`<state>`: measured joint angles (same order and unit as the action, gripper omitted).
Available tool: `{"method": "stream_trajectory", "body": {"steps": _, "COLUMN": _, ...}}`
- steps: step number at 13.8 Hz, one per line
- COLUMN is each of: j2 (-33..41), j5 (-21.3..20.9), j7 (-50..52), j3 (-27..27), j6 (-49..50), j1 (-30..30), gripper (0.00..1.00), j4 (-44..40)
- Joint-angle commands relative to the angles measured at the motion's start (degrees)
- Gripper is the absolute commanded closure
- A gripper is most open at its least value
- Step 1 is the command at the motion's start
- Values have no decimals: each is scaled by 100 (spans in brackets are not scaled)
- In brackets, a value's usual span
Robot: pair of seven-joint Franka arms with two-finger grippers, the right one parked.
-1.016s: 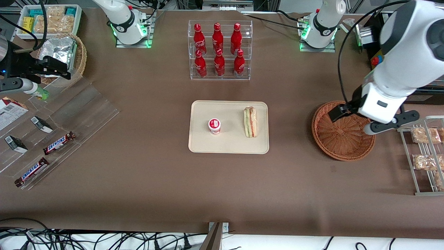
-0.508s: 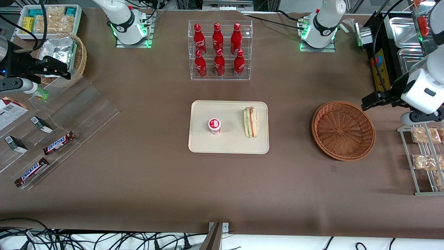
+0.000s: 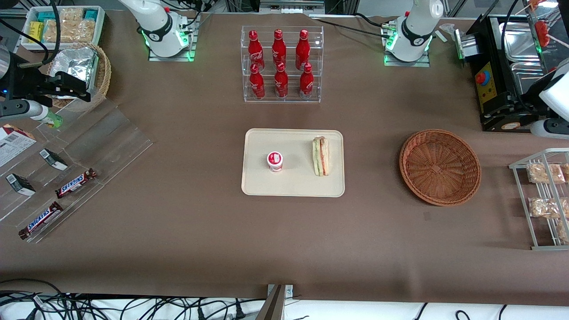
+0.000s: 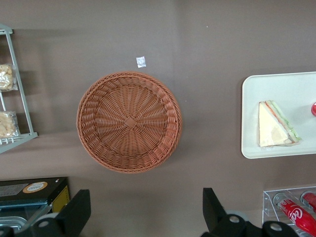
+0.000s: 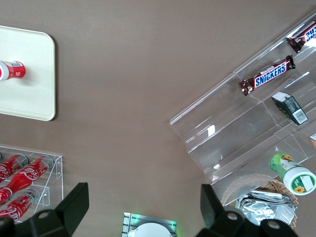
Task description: Place sandwich from basket to tray
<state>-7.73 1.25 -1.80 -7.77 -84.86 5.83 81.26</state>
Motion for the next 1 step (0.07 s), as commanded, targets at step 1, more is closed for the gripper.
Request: {"method": "stream_trajectory", "body": {"steps": 1, "j2": 131, "j5": 16, "j7": -180, "j3": 74, "j6": -13, "j1": -82, "gripper": 0, "j4": 153}}
